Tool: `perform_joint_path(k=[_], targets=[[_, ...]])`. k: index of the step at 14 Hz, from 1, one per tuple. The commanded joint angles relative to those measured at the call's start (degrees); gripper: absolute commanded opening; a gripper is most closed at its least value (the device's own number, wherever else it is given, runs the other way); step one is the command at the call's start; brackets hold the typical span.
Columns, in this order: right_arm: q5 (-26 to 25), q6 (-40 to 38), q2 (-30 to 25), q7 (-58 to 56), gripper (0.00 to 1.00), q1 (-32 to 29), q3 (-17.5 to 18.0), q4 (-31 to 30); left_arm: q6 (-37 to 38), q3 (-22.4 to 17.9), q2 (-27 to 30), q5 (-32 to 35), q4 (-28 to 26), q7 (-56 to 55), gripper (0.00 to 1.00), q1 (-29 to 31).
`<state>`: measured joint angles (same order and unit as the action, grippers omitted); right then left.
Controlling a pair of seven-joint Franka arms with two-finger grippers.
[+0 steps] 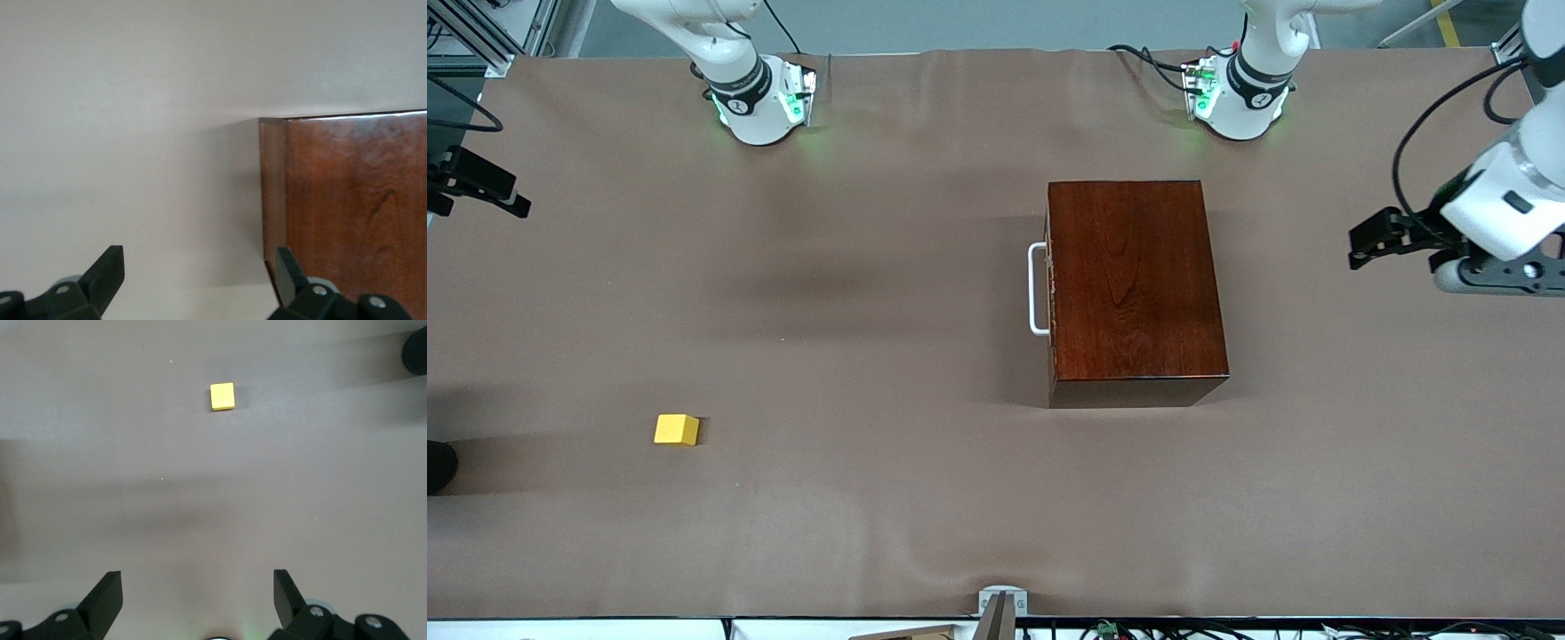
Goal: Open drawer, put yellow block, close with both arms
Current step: 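Raise the left gripper and move it toward the box handle, then reach the left gripper down to the white drawer handle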
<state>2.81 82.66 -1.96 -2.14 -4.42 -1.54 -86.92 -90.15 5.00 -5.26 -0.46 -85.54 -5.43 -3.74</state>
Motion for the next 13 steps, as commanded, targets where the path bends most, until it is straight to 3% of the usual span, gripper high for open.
perform_joint_path(k=[1, 4, 6, 8, 11, 13], targets=[[0.8, -0.22, -0.06, -0.68, 1.0, -0.77, 0.49, 0.52, -0.56, 5.25, 0.6, -0.86, -0.5, -9.29, 1.0, -0.65], [0.8, -0.22, -0.06, -0.68, 1.0, -0.77, 0.49, 0.52, -0.47, 15.45, -2.55, -0.16, 4.05, -20.22, 1.0, -2.4], [0.8, -0.22, -0.06, -0.68, 1.0, -0.68, 0.49, 0.52, -0.55, 18.72, -5.28, -0.16, 6.43, -21.9, 1.0, -6.6], [0.88, -0.22, -0.06, -0.68, 1.0, -0.68, 0.49, 0.52, -0.64, 18.47, -9.14, 0.98, 9.42, -28.55, 1.0, -15.19], [0.88, -0.22, -0.06, -0.68, 1.0, -0.76, 0.49, 0.52, -0.82, 17.94, -15.99, 10.18, 13.38, -37.62, 1.0, -28.65], [0.8, -0.22, -0.06, -0.68, 1.0, -0.85, 0.49, 0.52, -2.74, 16.54, -19.6, 12.06, 13.74, -40.35, 1.0, -33.59]])
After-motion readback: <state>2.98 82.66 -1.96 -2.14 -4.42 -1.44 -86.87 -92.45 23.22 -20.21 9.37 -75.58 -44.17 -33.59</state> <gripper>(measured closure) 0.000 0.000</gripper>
